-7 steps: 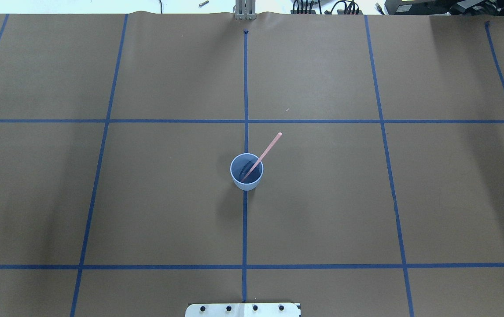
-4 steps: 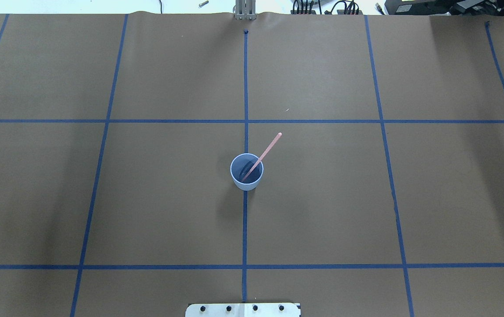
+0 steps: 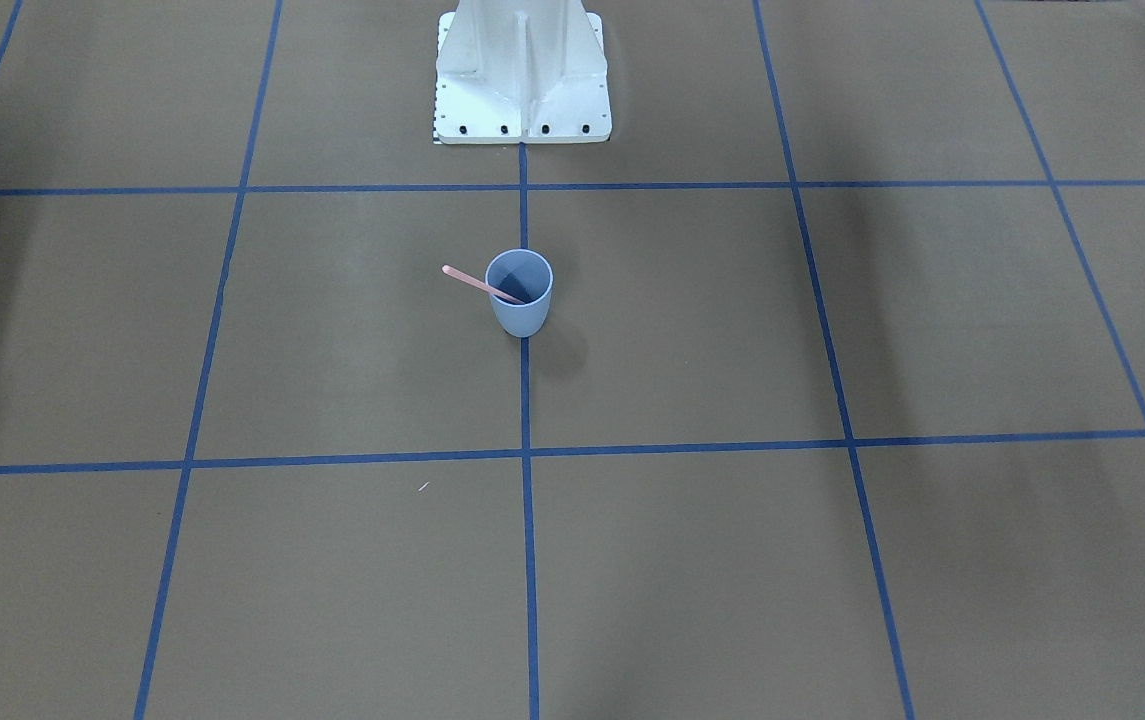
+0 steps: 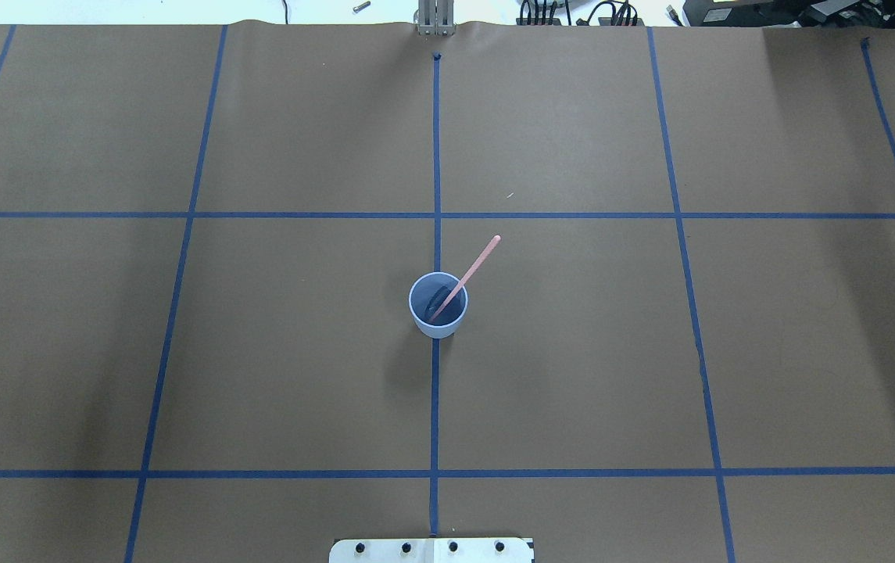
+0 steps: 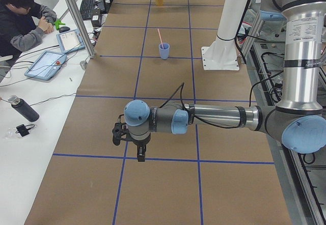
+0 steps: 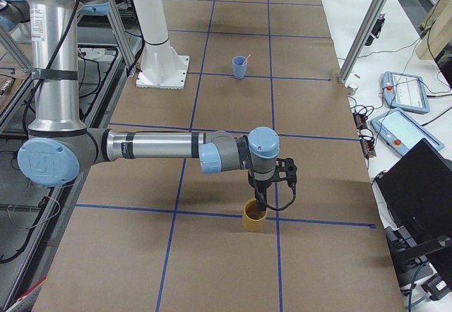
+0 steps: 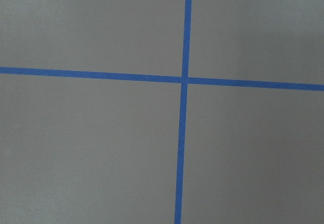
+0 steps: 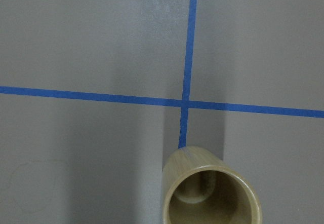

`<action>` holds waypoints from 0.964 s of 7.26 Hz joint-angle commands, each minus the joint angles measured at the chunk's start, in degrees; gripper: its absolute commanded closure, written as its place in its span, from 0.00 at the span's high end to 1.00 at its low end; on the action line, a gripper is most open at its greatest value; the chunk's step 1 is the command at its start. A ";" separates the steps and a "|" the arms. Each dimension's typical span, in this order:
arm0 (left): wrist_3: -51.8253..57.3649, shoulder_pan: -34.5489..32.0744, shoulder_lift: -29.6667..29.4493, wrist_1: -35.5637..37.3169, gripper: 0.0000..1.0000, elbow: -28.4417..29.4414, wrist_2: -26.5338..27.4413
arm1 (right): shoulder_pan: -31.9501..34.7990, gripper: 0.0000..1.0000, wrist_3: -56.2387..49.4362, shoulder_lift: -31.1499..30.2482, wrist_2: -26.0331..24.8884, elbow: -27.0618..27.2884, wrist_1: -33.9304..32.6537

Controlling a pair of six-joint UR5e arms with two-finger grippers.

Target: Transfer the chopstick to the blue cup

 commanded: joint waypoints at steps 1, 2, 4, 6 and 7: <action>0.00 0.01 0.07 -0.01 0.98 -0.08 -0.01 | -0.09 1.00 1.40 -0.05 -0.08 -0.14 0.15; 0.00 0.01 0.07 -0.01 0.98 -0.17 -0.01 | -0.09 1.00 1.41 -0.14 -0.08 -0.14 0.24; 0.00 0.01 0.16 0.08 0.98 -0.43 -0.01 | -0.09 1.00 1.49 -0.14 0.01 -0.14 0.42; 0.00 0.01 0.34 0.08 0.98 -0.43 -0.01 | -0.18 1.00 1.93 -0.23 0.19 -0.22 0.51; 0.00 0.01 0.34 0.08 0.98 -0.43 -0.01 | -0.18 1.00 1.93 -0.23 0.27 -0.23 0.59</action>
